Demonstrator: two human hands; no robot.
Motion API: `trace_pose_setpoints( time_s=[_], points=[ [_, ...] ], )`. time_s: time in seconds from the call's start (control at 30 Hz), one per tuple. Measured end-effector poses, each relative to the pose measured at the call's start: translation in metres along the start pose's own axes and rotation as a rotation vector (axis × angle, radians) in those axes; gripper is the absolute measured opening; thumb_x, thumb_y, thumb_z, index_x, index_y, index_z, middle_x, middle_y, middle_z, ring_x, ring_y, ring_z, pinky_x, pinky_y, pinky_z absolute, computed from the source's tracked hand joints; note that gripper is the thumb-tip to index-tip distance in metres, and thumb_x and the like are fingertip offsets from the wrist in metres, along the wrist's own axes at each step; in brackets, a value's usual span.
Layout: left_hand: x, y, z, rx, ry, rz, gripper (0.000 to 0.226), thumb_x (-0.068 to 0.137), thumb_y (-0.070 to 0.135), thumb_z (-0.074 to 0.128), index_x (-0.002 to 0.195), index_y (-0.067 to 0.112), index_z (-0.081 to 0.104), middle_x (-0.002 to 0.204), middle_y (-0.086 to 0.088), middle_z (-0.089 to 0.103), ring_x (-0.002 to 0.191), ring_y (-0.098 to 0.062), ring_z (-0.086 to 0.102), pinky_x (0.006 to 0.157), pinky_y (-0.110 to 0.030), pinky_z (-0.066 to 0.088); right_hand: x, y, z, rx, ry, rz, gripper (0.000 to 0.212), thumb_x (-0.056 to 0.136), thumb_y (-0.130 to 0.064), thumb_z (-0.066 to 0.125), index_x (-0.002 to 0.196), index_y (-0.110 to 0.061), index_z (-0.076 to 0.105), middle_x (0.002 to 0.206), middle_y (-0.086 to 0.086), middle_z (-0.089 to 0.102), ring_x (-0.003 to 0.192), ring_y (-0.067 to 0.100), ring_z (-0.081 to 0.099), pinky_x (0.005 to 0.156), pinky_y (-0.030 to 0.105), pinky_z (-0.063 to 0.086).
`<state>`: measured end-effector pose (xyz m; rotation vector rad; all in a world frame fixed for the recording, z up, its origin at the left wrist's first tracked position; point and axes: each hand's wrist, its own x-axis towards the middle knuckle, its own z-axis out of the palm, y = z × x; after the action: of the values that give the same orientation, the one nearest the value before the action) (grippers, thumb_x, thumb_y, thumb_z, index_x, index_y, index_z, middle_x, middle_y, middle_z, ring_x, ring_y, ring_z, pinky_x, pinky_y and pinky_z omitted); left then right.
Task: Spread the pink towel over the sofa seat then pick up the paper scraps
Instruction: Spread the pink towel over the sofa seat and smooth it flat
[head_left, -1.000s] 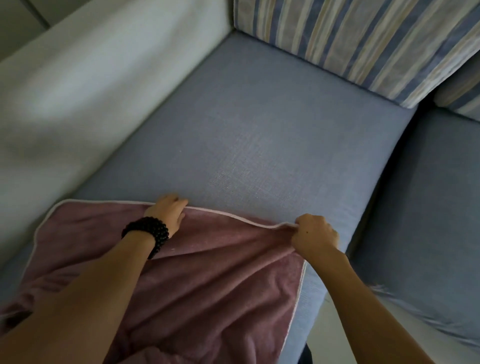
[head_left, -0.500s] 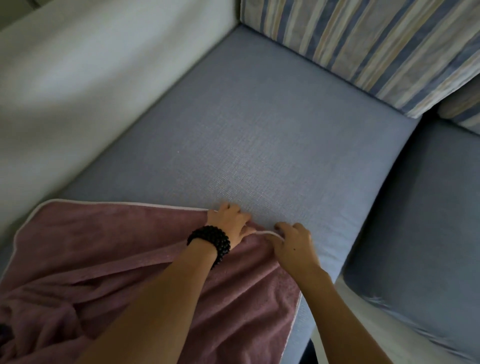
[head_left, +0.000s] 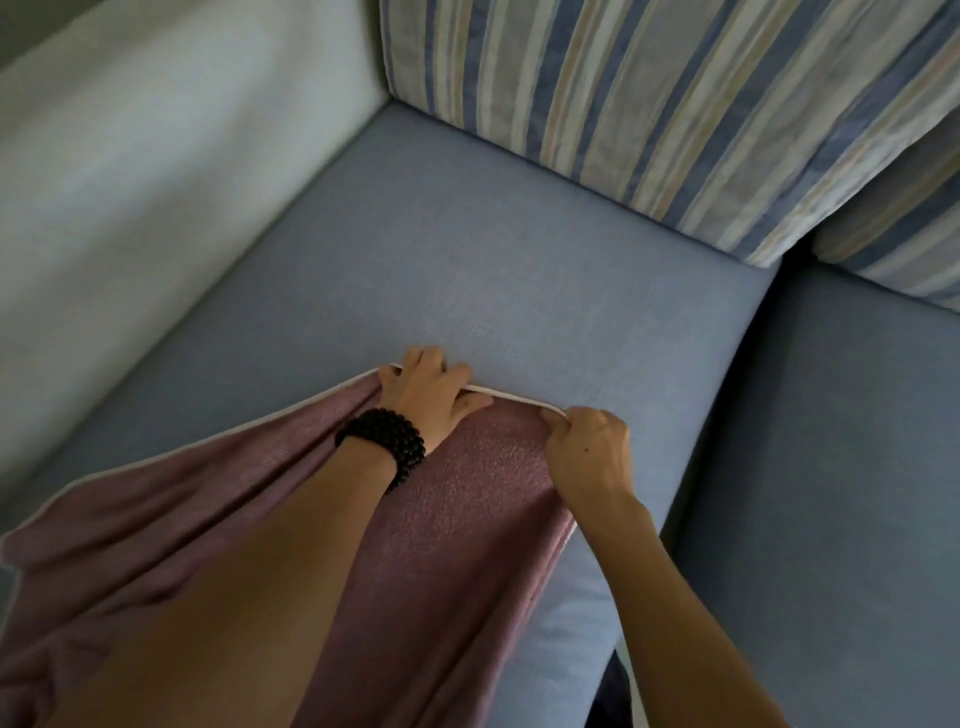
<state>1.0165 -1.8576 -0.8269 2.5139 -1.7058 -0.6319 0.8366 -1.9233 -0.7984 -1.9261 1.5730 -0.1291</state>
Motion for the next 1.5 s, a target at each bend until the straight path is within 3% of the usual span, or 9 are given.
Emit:
trace_pose_setpoints(
  time_s=[0.23, 0.5, 0.8, 1.0, 1.07, 1.13, 1.23, 1.33, 1.5],
  points=[
    [0.113, 0.057, -0.021, 0.027, 0.045, -0.023, 0.043, 0.094, 0.051, 0.043, 0.089, 0.013, 0.061, 0.098, -0.010, 0.051, 0.104, -0.030, 0.044, 0.091, -0.052, 0.038, 0.101, 0.029, -0.062, 0.030, -0.024, 0.110, 0.040, 0.098, -0.030, 0.054, 0.072, 0.000, 0.062, 0.089, 0.024, 0.067, 0.084, 0.037, 0.062, 0.071, 0.036, 0.048],
    [0.273, 0.154, -0.022, 0.025, 0.106, 0.067, 0.042, 0.094, 0.050, 0.044, 0.099, 0.014, 0.066, 0.101, -0.013, 0.054, 0.107, -0.031, 0.045, 0.092, -0.048, 0.035, 0.241, 0.079, -0.131, 0.015, 0.018, 0.242, 0.042, 0.098, -0.037, 0.052, 0.093, 0.003, 0.065, 0.101, 0.024, 0.066, 0.096, 0.039, 0.063, 0.083, 0.042, 0.055],
    [0.343, 0.181, 0.012, 0.077, 0.152, 0.001, 0.046, 0.093, 0.053, 0.045, 0.104, 0.015, 0.067, 0.111, -0.014, 0.059, 0.110, -0.032, 0.048, 0.094, -0.049, 0.033, 0.323, 0.112, -0.123, 0.027, 0.076, 0.252, 0.038, 0.098, -0.031, 0.054, 0.101, 0.005, 0.067, 0.107, 0.024, 0.066, 0.104, 0.040, 0.061, 0.090, 0.046, 0.051],
    [0.338, 0.176, 0.019, -0.125, 0.298, -0.073, 0.044, 0.088, 0.053, 0.055, 0.094, 0.009, 0.057, 0.107, -0.014, 0.054, 0.104, -0.032, 0.047, 0.089, -0.049, 0.033, 0.310, 0.117, -0.095, 0.110, 0.336, 0.253, 0.052, 0.092, -0.030, 0.065, 0.128, 0.002, 0.045, 0.142, 0.026, 0.030, 0.123, 0.045, 0.037, 0.106, 0.052, 0.037],
    [0.334, 0.176, 0.013, -0.135, 0.314, -0.063, 0.038, 0.088, 0.047, 0.059, 0.095, 0.010, 0.057, 0.107, -0.014, 0.052, 0.103, -0.032, 0.047, 0.088, -0.049, 0.034, 0.292, 0.117, -0.089, 0.171, 0.420, 0.152, 0.059, 0.090, -0.016, 0.064, 0.140, -0.004, 0.034, 0.153, 0.026, 0.014, 0.135, 0.045, 0.025, 0.112, 0.051, 0.031],
    [0.327, 0.176, 0.010, -0.058, 0.355, -0.041, 0.026, 0.090, 0.035, 0.061, 0.095, 0.010, 0.058, 0.105, -0.014, 0.052, 0.100, -0.033, 0.048, 0.086, -0.049, 0.035, 0.274, 0.120, -0.082, 0.053, 0.462, -0.003, 0.059, 0.086, -0.002, 0.058, 0.141, -0.004, 0.038, 0.154, 0.027, 0.017, 0.141, 0.043, 0.023, 0.114, 0.051, 0.028],
    [0.312, 0.176, 0.007, 0.101, 0.396, 0.087, 0.006, 0.086, 0.014, 0.064, 0.081, 0.011, 0.060, 0.088, -0.011, 0.057, 0.082, -0.031, 0.054, 0.072, -0.044, 0.040, 0.261, 0.124, -0.071, -0.093, 0.276, -0.123, 0.053, 0.092, -0.016, 0.055, 0.143, -0.004, 0.043, 0.154, 0.025, 0.027, 0.144, 0.040, 0.024, 0.117, 0.056, 0.024],
    [0.296, 0.175, 0.010, 0.076, 0.339, 0.262, 0.008, 0.081, 0.006, 0.061, 0.075, 0.010, 0.061, 0.070, -0.008, 0.062, 0.061, -0.029, 0.060, 0.055, -0.037, 0.047, 0.261, 0.127, -0.064, -0.180, 0.047, -0.069, 0.065, 0.102, -0.043, 0.036, 0.155, -0.013, 0.014, 0.163, 0.020, 0.001, 0.151, 0.035, 0.001, 0.122, 0.055, 0.008],
    [0.280, 0.177, 0.017, 0.088, 0.224, 0.169, 0.028, 0.088, 0.030, 0.049, 0.109, 0.015, 0.061, 0.098, -0.007, 0.063, 0.088, -0.026, 0.059, 0.072, -0.041, 0.049, 0.268, 0.128, -0.069, -0.188, -0.094, -0.008, 0.076, 0.098, -0.060, 0.026, 0.155, -0.023, -0.007, 0.163, 0.012, -0.018, 0.150, 0.028, -0.017, 0.122, 0.054, -0.001]
  ],
)
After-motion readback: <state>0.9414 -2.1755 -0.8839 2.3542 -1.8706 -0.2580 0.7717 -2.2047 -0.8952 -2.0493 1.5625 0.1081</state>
